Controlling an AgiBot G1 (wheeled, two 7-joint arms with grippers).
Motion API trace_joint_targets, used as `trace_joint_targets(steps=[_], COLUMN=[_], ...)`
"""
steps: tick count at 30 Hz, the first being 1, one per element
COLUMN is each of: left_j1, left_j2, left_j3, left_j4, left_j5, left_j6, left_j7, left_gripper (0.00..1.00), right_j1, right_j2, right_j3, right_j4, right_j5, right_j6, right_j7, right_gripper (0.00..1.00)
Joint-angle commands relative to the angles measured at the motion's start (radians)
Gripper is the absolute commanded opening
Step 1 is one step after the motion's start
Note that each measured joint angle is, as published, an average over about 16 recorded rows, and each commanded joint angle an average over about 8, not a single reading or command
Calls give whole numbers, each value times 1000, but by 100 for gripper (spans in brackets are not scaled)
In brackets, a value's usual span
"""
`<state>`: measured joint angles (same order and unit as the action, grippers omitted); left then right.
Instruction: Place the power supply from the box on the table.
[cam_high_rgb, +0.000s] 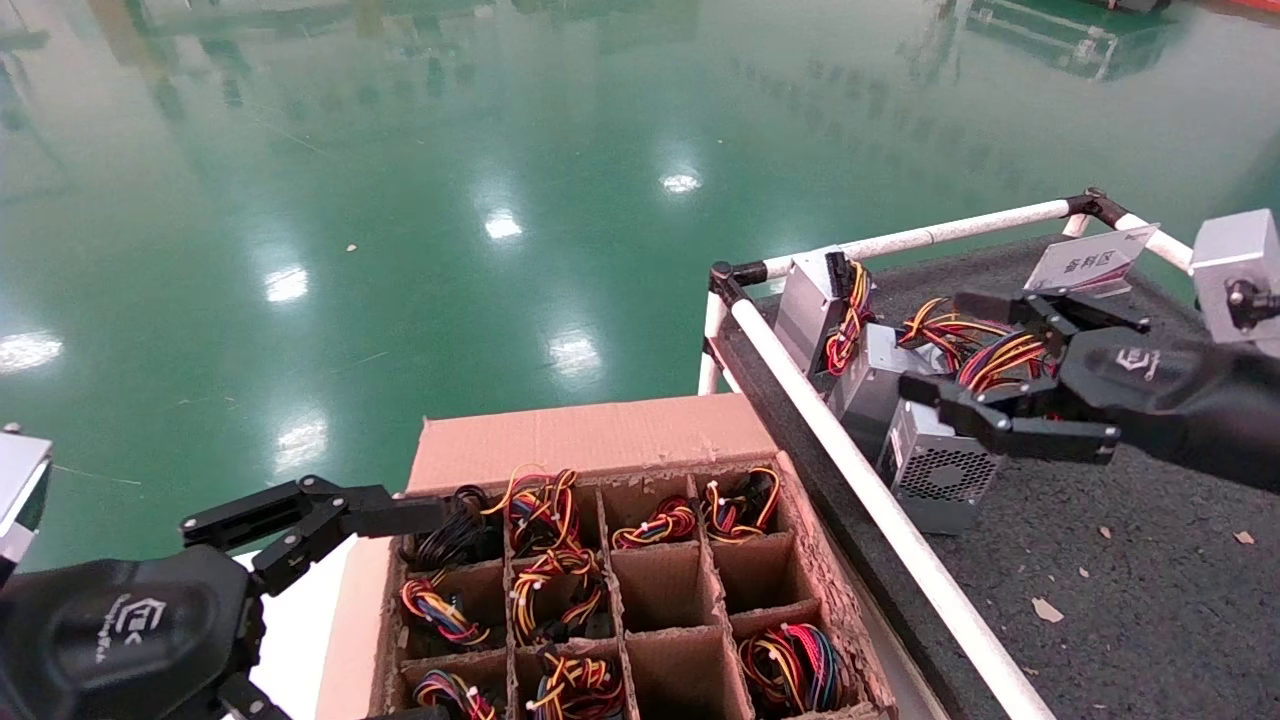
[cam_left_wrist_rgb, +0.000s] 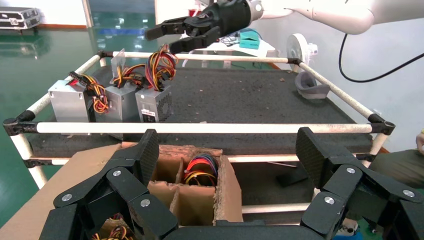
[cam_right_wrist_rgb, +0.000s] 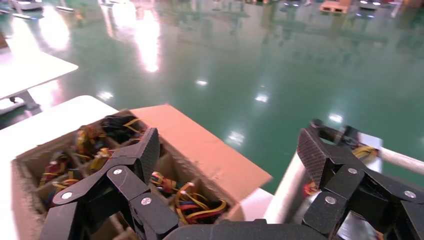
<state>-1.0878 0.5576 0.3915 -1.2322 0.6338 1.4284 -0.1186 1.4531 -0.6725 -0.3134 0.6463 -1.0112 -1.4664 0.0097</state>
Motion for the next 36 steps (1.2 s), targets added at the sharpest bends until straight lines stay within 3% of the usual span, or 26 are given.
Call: trace_joint_targets(steps=[1, 36], left_j1=[0, 0], left_j2=[0, 0], left_j3=[0, 0], left_j4=[0, 0], left_j5=[0, 0], left_j6=[0, 0], left_j7=[0, 0], left_gripper=[100, 100], right_j1=[-21, -381], right_j2=[3, 62], right_j3=[2, 34], right_j4=[36, 642], right_j5=[16, 282], right_j6=[-2, -30], right_j7=[10, 178], right_gripper=[100, 100])
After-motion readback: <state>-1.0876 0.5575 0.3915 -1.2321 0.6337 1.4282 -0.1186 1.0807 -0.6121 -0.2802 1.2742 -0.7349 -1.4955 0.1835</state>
